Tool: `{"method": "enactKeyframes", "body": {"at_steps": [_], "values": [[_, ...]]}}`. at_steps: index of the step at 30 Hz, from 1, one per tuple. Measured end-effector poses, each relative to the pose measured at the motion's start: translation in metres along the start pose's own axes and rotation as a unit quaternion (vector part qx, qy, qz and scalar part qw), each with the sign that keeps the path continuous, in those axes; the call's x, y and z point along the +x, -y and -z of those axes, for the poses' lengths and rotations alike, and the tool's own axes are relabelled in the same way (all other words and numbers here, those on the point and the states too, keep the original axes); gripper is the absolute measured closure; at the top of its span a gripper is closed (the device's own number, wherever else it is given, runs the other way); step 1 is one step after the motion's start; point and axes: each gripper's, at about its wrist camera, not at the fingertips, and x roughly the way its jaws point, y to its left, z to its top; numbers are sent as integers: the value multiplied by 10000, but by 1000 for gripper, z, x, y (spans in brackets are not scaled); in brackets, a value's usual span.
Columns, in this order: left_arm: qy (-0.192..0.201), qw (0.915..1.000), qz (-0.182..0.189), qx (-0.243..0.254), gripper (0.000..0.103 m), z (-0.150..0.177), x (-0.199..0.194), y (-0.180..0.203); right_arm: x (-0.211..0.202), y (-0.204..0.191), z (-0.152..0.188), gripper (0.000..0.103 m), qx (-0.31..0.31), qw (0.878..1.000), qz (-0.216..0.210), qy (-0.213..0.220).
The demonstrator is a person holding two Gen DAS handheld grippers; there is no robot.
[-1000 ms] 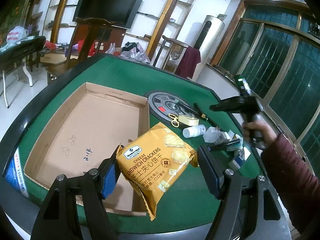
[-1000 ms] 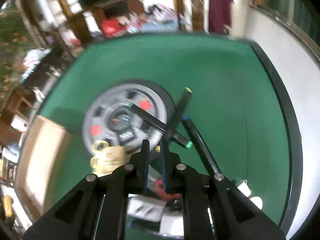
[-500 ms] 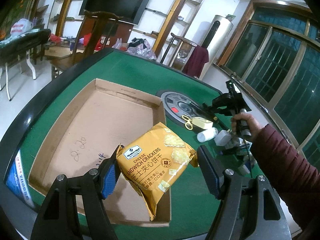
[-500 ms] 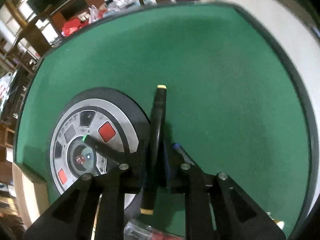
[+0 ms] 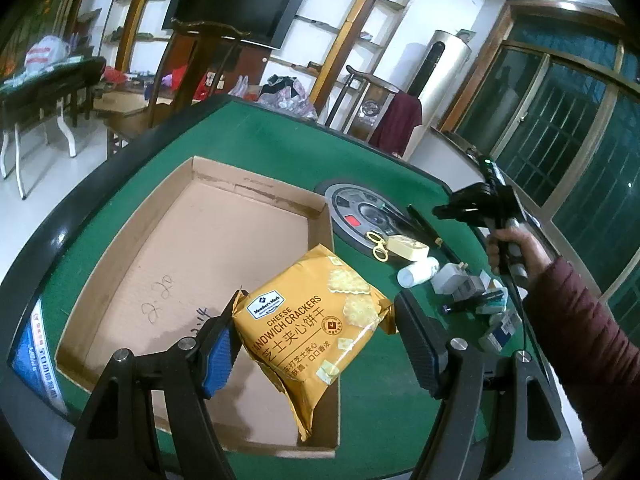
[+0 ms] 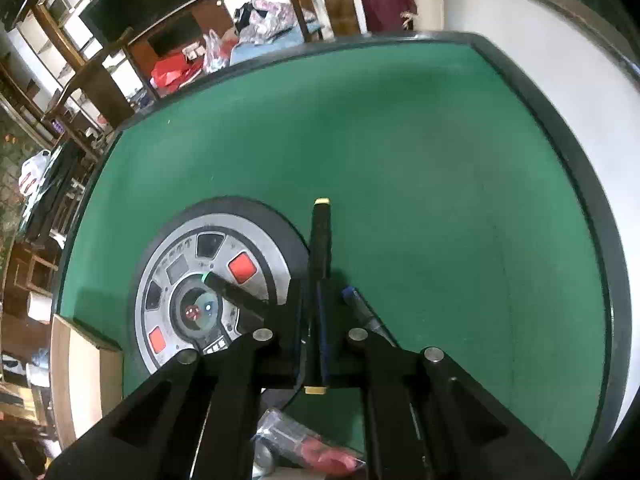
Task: Organize objects
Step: 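Grasp the yellow-capped black marker with the right tool and lift it, then lower the marker into the box with the right tool while the left tool releases the bag there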
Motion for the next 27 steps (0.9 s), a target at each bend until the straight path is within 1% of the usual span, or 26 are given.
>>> {"method": "enactKeyframes", "body": {"at_steps": [1, 3, 4, 5, 9, 11, 13, 16, 18, 20, 21, 23, 24, 27], "values": [[-5, 10000, -11, 21, 36, 1, -1, 2, 9, -4, -6, 88, -11, 9999, 20, -161], [-18, 10000, -31, 25, 36, 2, -2, 3, 23, -9, -8, 84, -31, 9992, 99, -385], [-18, 10000, -32, 25, 36, 2, -3, 2, 30, -10, -9, 83, -88, 9986, 250, -447], [-12, 10000, -39, 32, 36, 1, -4, 2, 35, -12, -10, 83, -142, 9978, 438, -476], [38, 10000, -50, 51, 36, -2, -7, 0, 63, -16, -14, 82, -180, 9939, 817, -714], [44, 10000, -64, 38, 36, -4, -6, -2, 68, -19, -15, 90, -274, 9935, 878, -663], [42, 10000, -65, -2, 36, -6, -5, -6, 69, -19, -12, 91, -269, 9942, 800, -672], [52, 9999, -90, -93, 36, -9, -2, -12, 53, -15, -9, 91, -209, 9976, 485, -442], [59, 9998, -90, -153, 36, -11, -1, -15, 35, -6, -7, 91, -1, 9996, 84, -284], [81, 9998, -127, -112, 36, -13, -1, -14, 23, -1, -2, 91, 106, 9993, -300, -193], [97, 9998, -164, -65, 36, -15, 0, -13, 13, -1, 4, 91, 136, 9982, -572, -148], [134, 9995, -266, 76, 36, -20, 1, -10, 0, -6, 15, 91, 143, 9956, -922, -117], [136, 9993, -320, 152, 36, -23, 3, -9, -8, -13, 26, 91, 106, 9929, -1179, -139], [38, 9985, -441, 310, 36, -37, 18, -9, -19, -37, 49, 91, -27, 9841, -1756, -262]]}}
